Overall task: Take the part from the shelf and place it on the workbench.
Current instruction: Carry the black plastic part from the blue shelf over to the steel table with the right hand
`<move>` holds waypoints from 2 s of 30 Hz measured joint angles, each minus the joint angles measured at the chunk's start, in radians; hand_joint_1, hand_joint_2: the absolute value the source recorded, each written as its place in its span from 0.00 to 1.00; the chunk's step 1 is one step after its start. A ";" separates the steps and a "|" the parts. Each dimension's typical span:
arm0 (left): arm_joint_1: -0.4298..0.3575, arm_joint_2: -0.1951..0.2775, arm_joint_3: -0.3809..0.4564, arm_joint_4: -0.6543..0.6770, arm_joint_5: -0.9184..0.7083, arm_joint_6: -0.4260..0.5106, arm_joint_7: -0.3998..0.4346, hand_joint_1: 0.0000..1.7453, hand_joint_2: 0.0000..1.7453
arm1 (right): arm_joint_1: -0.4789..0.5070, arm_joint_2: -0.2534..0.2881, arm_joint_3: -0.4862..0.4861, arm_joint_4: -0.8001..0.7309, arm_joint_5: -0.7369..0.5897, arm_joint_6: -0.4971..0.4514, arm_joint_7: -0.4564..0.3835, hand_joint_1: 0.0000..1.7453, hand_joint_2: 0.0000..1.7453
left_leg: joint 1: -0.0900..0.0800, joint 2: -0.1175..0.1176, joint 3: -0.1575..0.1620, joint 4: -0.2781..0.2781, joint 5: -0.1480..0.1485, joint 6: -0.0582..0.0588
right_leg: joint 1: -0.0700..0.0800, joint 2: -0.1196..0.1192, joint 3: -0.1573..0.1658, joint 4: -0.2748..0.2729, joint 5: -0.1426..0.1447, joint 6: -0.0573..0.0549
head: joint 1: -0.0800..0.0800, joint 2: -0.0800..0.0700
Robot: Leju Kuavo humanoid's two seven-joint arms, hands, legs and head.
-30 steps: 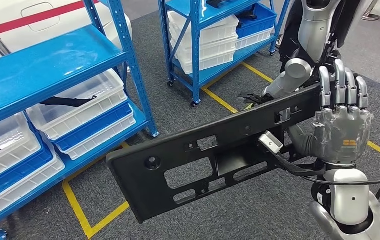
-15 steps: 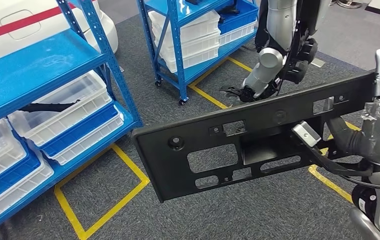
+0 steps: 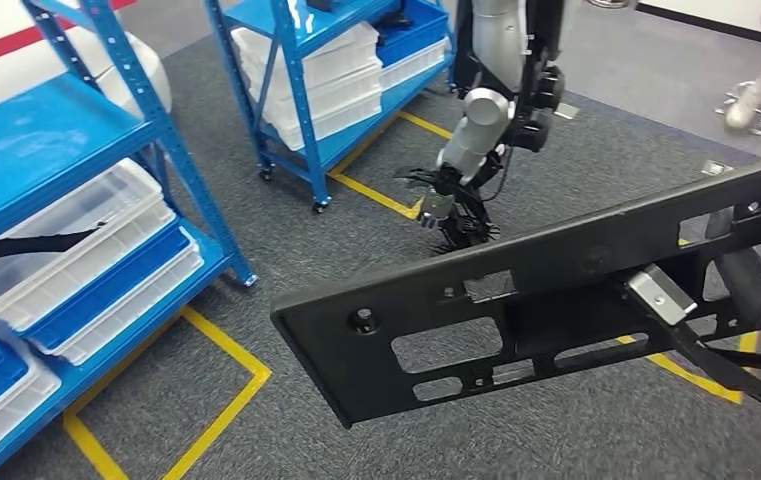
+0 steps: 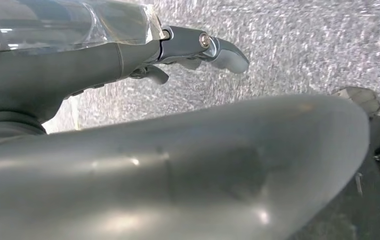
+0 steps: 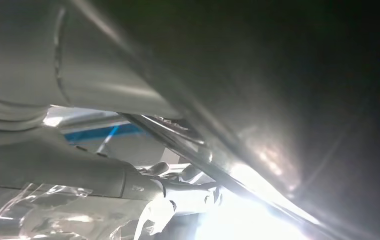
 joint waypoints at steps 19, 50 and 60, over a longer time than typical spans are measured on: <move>-0.001 0.009 0.011 0.002 -0.044 0.000 0.098 0.00 0.00 | 0.040 -0.075 -0.054 -0.056 0.002 -0.027 0.001 0.00 0.00 | -0.010 -0.097 0.000 0.087 -0.068 -0.001 | 0.018 0.090 0.089 -0.243 0.133 -0.057 | -0.004 0.000; -0.002 0.056 0.010 0.008 -0.021 -0.069 0.142 0.00 0.00 | 0.218 -0.082 -0.138 -0.066 0.239 -0.128 -0.149 0.00 0.00 | -0.058 -0.109 -0.030 0.117 -0.075 0.018 | -0.005 0.084 0.076 -0.200 0.100 0.004 | -0.015 0.000; -0.002 0.059 0.010 0.009 -0.019 -0.062 0.149 0.00 0.00 | 0.245 -0.096 -0.174 -0.066 0.239 -0.125 -0.155 0.00 0.00 | -0.041 0.001 -0.001 0.025 -0.036 0.026 | 0.013 0.005 -0.040 0.065 -0.036 0.012 | -0.013 0.000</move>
